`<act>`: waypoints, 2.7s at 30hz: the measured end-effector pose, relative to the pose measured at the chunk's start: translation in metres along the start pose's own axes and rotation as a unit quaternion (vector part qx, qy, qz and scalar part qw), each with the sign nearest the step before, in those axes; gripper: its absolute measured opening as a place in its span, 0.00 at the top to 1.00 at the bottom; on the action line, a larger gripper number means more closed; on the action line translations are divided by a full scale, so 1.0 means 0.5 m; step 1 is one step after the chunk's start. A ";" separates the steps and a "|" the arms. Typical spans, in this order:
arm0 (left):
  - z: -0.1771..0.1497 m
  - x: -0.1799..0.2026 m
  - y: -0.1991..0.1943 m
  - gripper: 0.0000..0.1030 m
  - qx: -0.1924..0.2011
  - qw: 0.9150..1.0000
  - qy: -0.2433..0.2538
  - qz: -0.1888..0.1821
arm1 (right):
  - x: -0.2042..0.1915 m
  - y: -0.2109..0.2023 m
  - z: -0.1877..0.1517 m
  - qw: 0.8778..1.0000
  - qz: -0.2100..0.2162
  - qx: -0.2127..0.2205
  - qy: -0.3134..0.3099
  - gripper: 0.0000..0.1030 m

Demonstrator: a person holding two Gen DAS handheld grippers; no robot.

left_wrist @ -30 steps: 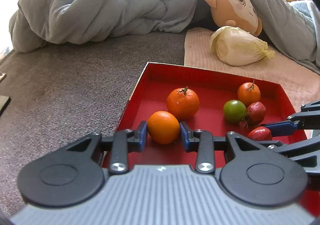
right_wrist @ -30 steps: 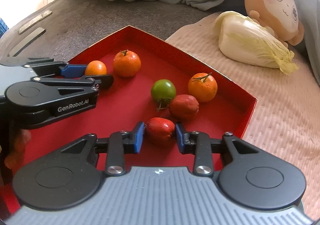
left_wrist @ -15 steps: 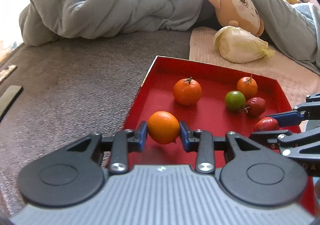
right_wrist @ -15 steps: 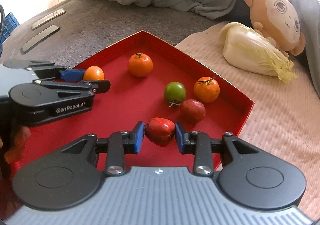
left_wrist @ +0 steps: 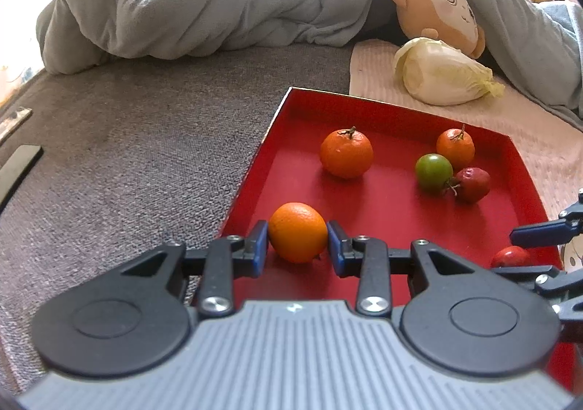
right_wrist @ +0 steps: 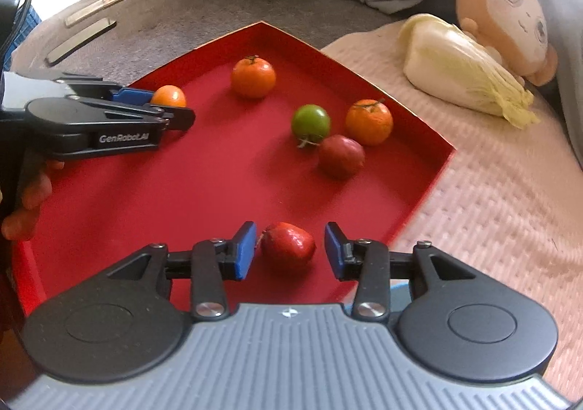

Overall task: Organize fruits
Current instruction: 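Carry the orange tomato in the left gripper and red tomato in the right to the tiger plate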

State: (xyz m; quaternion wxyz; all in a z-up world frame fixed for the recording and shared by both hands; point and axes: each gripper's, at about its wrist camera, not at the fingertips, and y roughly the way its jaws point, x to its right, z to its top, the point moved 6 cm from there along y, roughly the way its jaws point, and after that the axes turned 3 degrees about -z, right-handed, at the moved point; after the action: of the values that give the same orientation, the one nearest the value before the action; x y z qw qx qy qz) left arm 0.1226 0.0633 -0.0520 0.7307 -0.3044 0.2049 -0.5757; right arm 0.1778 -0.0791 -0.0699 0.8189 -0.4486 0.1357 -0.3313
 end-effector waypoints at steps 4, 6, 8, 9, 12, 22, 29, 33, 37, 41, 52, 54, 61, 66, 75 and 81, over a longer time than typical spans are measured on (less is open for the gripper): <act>0.001 -0.002 0.000 0.63 -0.002 1.000 0.000 -0.004 | -0.002 0.008 -0.009 1.000 0.003 -0.017 -0.004 0.54; 0.000 -0.005 -0.001 0.63 -0.004 1.000 0.000 -0.008 | -0.008 0.007 -0.008 1.000 0.006 -0.017 -0.008 0.54; 0.002 -0.010 0.000 0.63 -0.004 1.000 -0.005 -0.014 | -0.012 0.008 -0.005 1.000 0.000 -0.017 -0.019 0.58; 0.004 -0.013 0.001 0.63 -0.004 1.000 -0.009 -0.015 | -0.013 0.007 -0.003 1.000 -0.002 -0.020 -0.022 0.61; 0.006 -0.015 0.005 0.63 -0.004 1.000 -0.010 -0.018 | -0.020 0.003 0.005 0.999 -0.006 -0.022 -0.030 0.64; 0.005 -0.019 -0.018 0.64 0.010 1.000 -0.012 -0.016 | -0.023 -0.023 0.017 0.999 0.001 -0.003 -0.036 0.64; -0.003 -0.016 -0.051 0.64 0.017 0.999 -0.018 -0.024 | -0.030 -0.035 0.018 0.999 0.003 0.001 -0.041 0.64; -0.009 -0.010 -0.062 0.64 0.016 0.999 -0.018 -0.030 | -0.042 -0.037 0.011 0.999 0.005 -0.002 -0.048 0.64; -0.014 -0.006 -0.065 0.64 0.013 0.999 -0.015 -0.031 | -0.051 -0.035 0.012 0.999 0.006 -0.003 -0.051 0.64; -0.017 0.001 -0.067 0.64 0.013 0.999 -0.008 -0.032 | -0.053 -0.038 0.017 0.999 0.007 0.001 -0.050 0.64; -0.024 0.032 -0.073 0.64 0.009 0.999 0.017 -0.033 | -0.039 -0.065 0.029 0.999 0.005 0.020 -0.041 0.64; -0.023 0.039 -0.075 0.64 0.009 0.999 0.020 -0.035 | -0.034 -0.072 0.029 0.999 0.004 0.023 -0.038 0.64; -0.023 0.074 -0.088 0.64 0.011 0.998 0.032 -0.044 | -0.012 -0.097 0.018 0.999 -0.004 0.032 -0.026 0.64; -0.018 0.108 -0.096 0.64 0.015 0.997 0.044 -0.054 | 0.012 -0.119 0.004 0.999 -0.010 0.037 -0.014 0.64; -0.021 0.171 -0.111 0.64 0.020 0.995 0.065 -0.072 | 0.058 -0.159 -0.028 0.999 -0.024 0.045 0.008 0.64; -0.028 0.214 -0.118 0.64 0.020 0.993 0.081 -0.086 | 0.090 -0.184 -0.059 0.998 -0.035 0.047 0.023 0.64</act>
State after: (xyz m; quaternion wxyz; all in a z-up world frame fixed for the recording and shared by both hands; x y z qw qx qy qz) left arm 0.0983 -0.0522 -0.0166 0.6657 -0.2580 0.2250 -0.6631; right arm 0.1571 -0.1629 -0.0069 0.8235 -0.4065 0.1235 -0.3760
